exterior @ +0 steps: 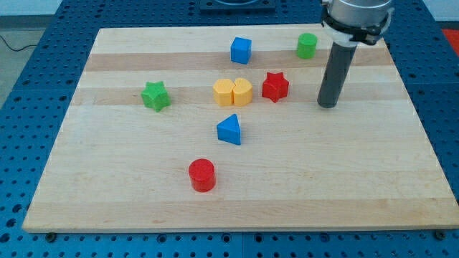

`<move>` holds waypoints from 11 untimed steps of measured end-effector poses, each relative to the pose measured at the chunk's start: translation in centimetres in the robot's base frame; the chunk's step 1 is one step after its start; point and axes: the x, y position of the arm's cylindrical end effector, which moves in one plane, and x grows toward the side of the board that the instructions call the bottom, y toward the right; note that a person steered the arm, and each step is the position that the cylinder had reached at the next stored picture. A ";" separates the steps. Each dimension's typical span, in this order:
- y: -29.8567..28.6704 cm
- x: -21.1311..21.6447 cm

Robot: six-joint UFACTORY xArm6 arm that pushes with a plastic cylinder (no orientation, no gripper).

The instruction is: Place red star to the top left corner of the board

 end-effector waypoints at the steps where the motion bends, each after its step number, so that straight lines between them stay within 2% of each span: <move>1: -2.1 -0.7; 3: -6.4 -6.1; 4: -6.5 -6.5; 5: -2.1 -5.1; 6: -1.8 -2.5; 7: -4.0 -1.2; 9: -10.5 -5.1; 11: -10.9 -5.6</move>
